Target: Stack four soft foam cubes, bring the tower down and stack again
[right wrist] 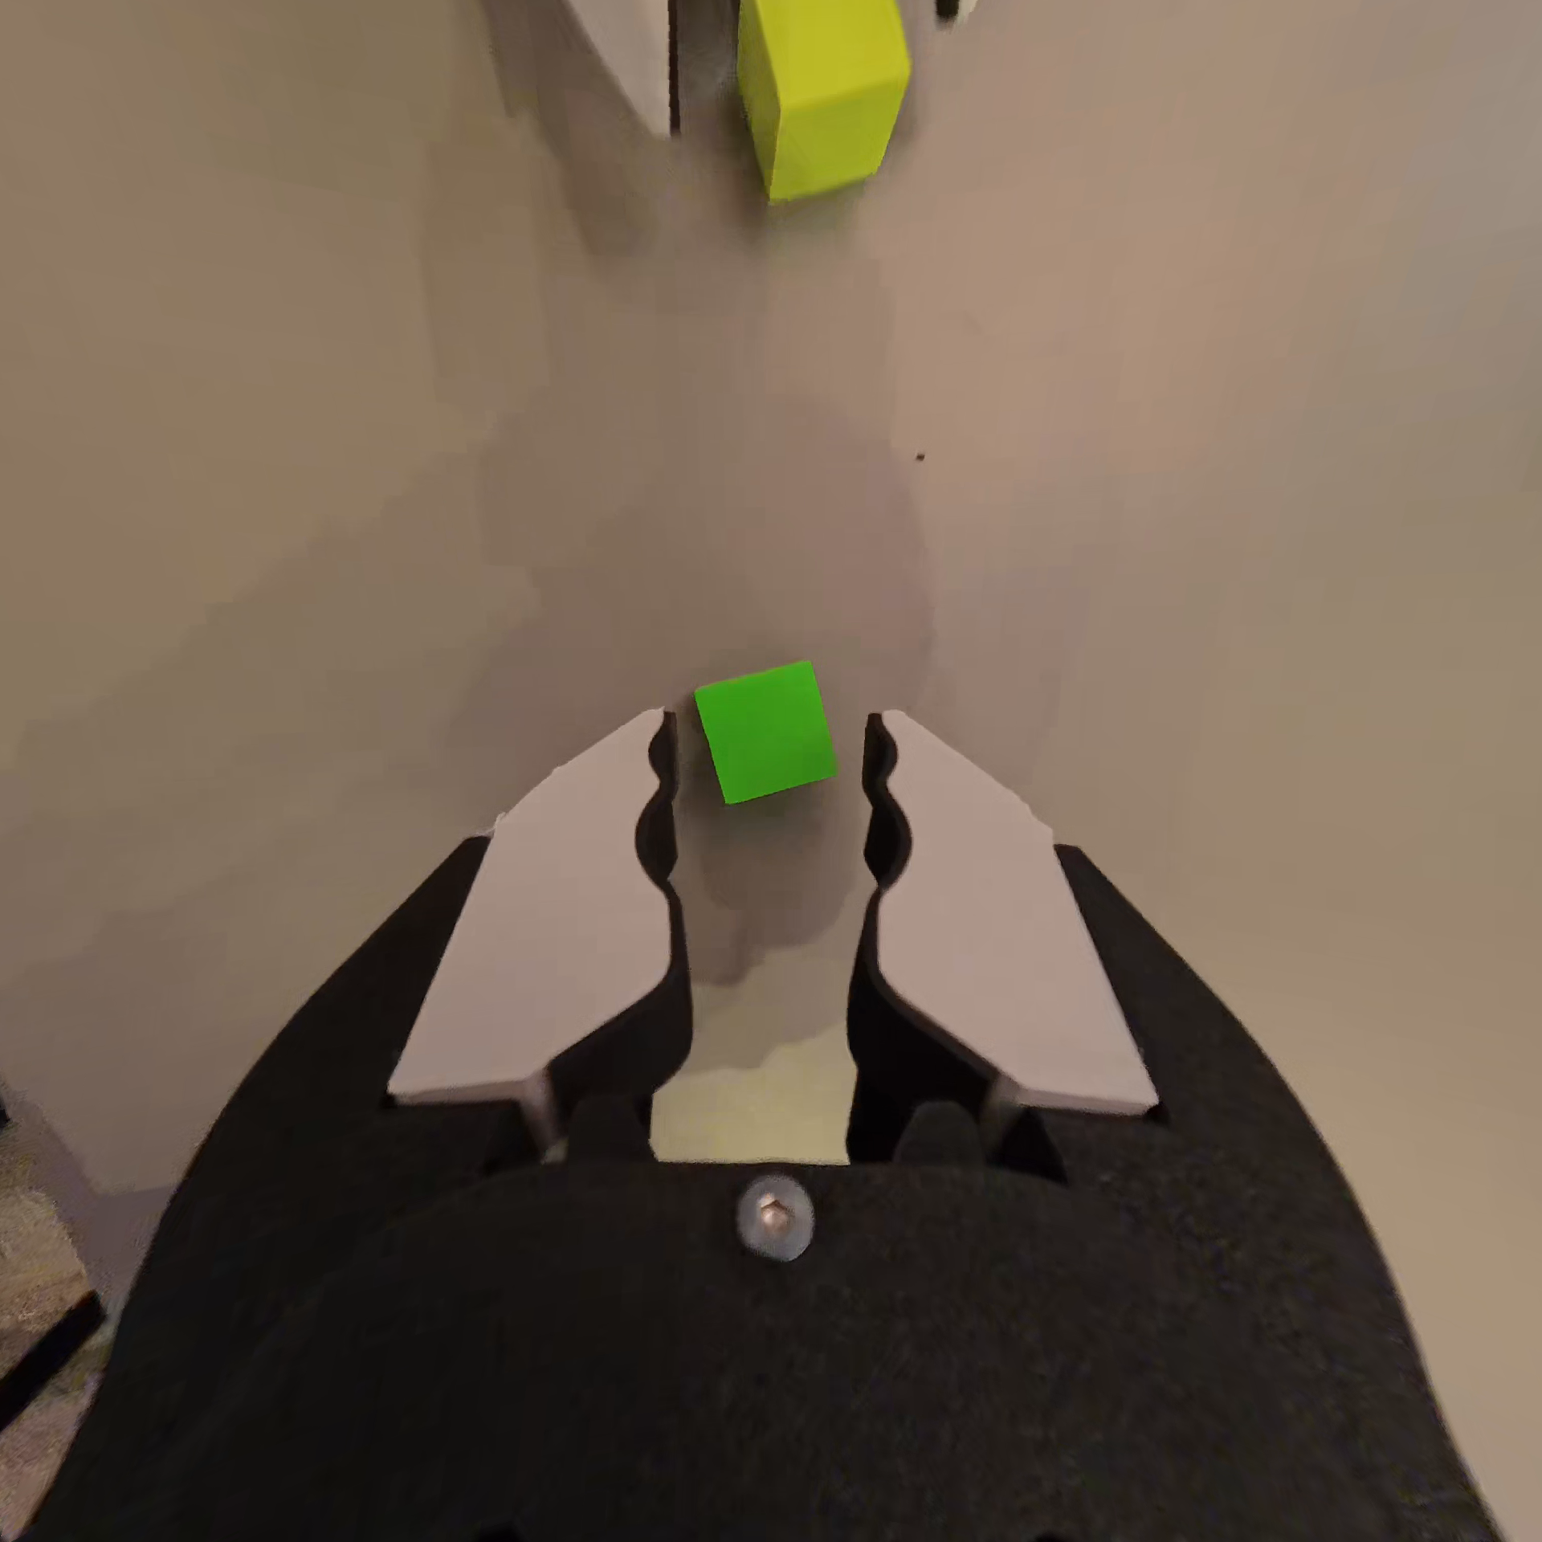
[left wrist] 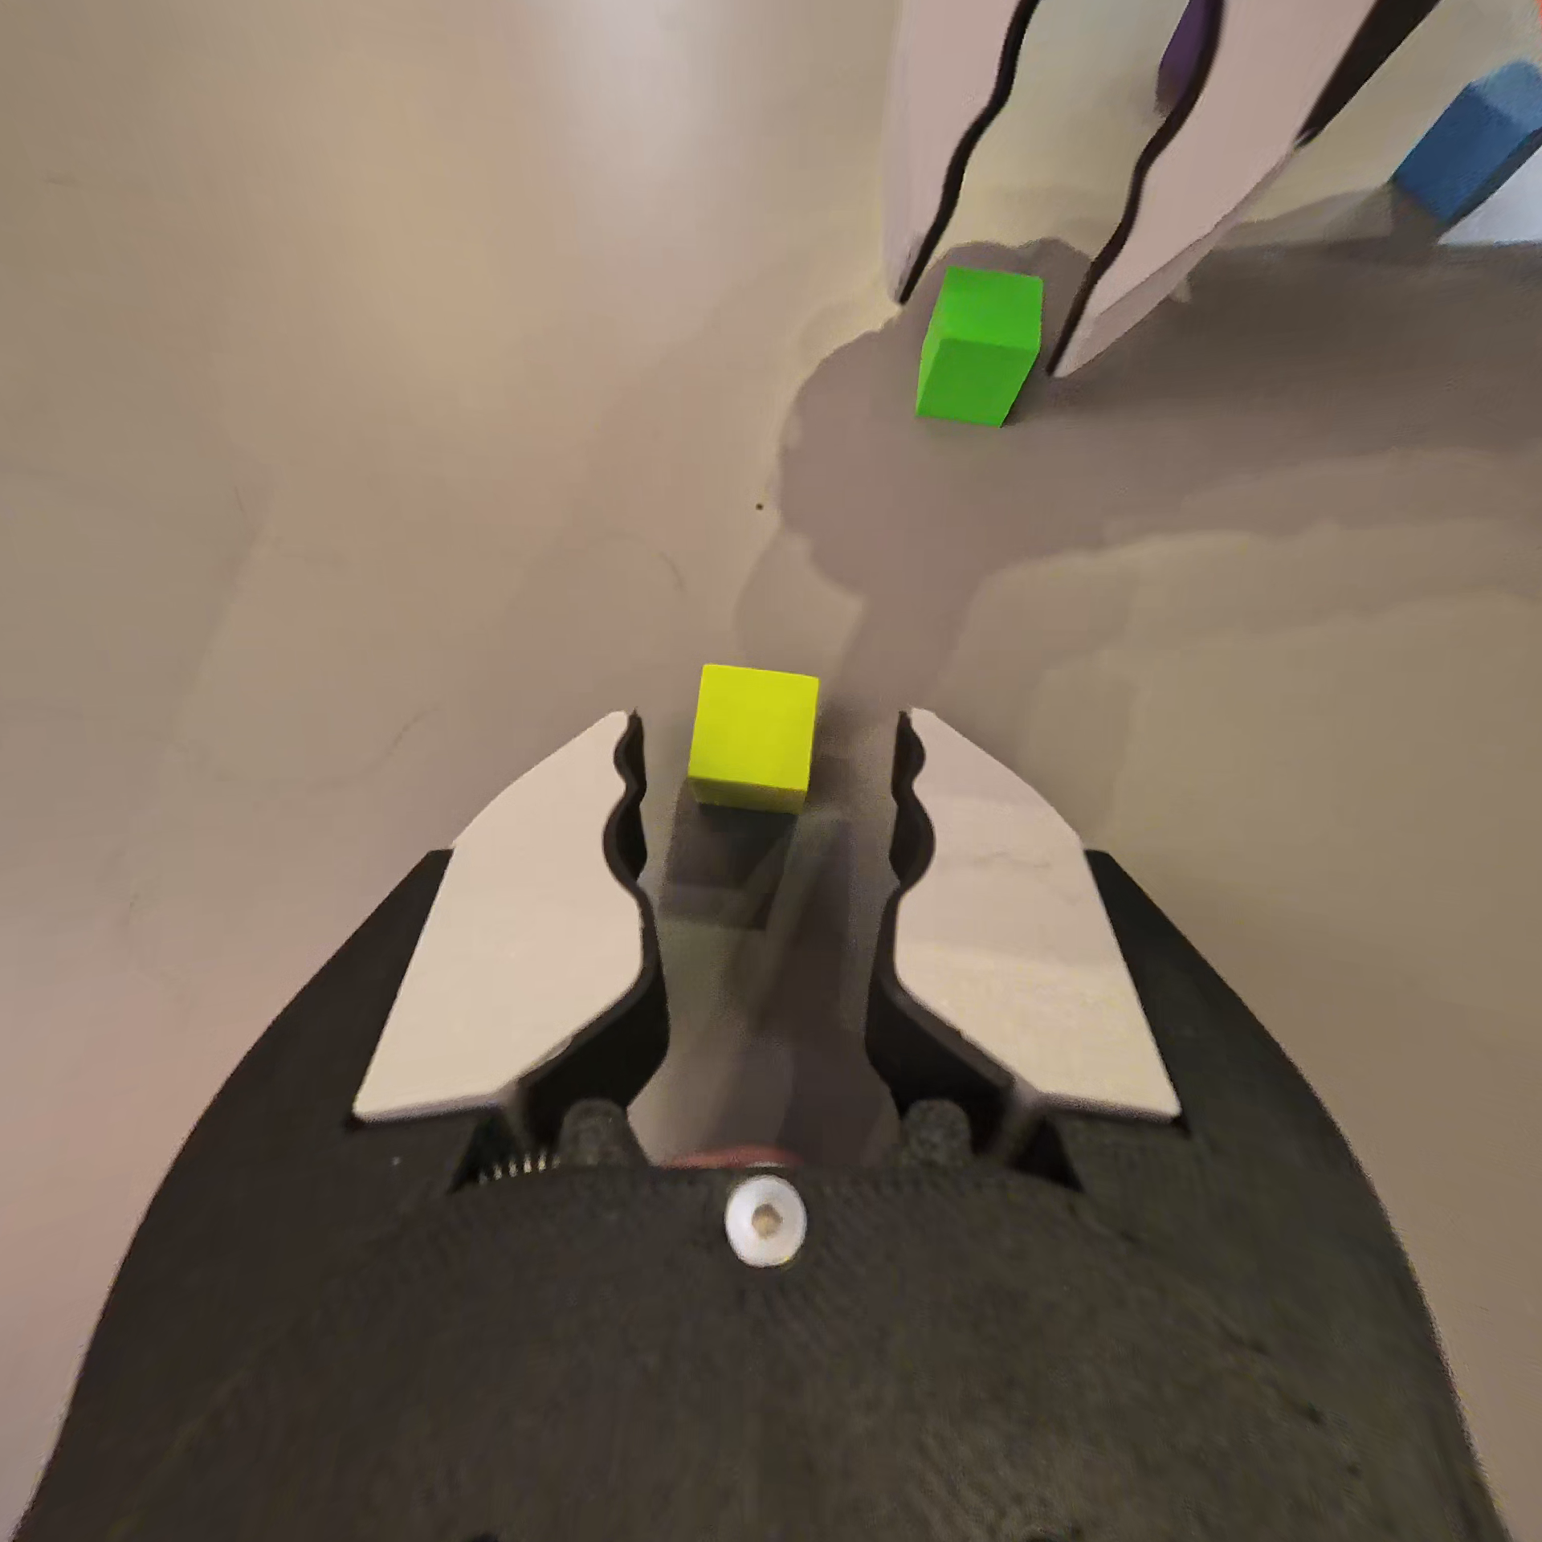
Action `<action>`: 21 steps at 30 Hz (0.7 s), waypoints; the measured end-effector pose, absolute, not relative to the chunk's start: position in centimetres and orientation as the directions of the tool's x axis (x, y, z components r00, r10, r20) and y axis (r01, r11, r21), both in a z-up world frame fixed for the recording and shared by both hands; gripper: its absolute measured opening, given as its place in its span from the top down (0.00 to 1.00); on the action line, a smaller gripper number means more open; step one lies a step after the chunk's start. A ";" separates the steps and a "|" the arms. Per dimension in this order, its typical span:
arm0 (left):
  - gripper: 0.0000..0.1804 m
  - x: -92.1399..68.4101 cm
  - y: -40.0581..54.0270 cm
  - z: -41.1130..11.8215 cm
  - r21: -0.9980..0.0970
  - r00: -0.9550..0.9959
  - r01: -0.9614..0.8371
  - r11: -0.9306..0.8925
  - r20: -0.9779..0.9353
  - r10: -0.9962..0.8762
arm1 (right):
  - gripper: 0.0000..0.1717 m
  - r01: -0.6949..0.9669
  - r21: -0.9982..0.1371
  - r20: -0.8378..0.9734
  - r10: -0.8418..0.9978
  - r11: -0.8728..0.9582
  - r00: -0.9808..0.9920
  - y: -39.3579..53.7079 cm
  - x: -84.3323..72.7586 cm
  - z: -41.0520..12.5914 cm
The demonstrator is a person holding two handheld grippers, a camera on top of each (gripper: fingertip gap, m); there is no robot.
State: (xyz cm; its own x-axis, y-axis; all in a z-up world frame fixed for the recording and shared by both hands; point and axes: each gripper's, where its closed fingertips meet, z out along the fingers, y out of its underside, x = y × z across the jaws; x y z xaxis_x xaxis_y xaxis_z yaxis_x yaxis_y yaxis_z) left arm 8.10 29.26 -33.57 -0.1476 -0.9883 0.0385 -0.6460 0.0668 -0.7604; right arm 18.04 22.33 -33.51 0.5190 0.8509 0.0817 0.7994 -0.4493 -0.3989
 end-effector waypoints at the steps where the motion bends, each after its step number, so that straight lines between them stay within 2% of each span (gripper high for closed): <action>1: 0.69 7.9 29.4 -33.4 -0.769 -0.146 -0.637 0.060 0.043 -0.988 | 0.77 0.813 -0.374 0.100 0.852 -0.446 0.514 22.4 18.3 -33.9; 4: 0.69 7.1 29.9 -33.1 -0.779 -0.136 -0.625 0.051 0.045 -0.990 | 0.82 0.829 -0.343 0.117 0.856 -0.442 0.504 22.6 18.5 -34.5; 13: 0.69 4.7 32.0 -32.8 -0.778 -0.078 -0.626 0.046 0.005 -0.997 | 0.83 0.789 -0.467 0.133 0.850 -0.399 0.509 26.6 13.0 -29.8; 21: 0.72 2.3 33.7 -32.8 -0.793 -0.031 -0.609 0.001 0.023 -0.999 | 0.83 0.824 -0.425 0.123 0.878 -0.375 0.463 29.4 8.4 -29.3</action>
State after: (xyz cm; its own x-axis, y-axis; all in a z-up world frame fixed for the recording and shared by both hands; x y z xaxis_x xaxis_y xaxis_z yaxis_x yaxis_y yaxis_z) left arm 2.31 33.73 -32.83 -0.0312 -0.9993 0.0227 -0.6088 0.0010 -0.7933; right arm 8.36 29.38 -29.25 0.4629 0.8779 0.1227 0.8239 -0.3751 -0.4249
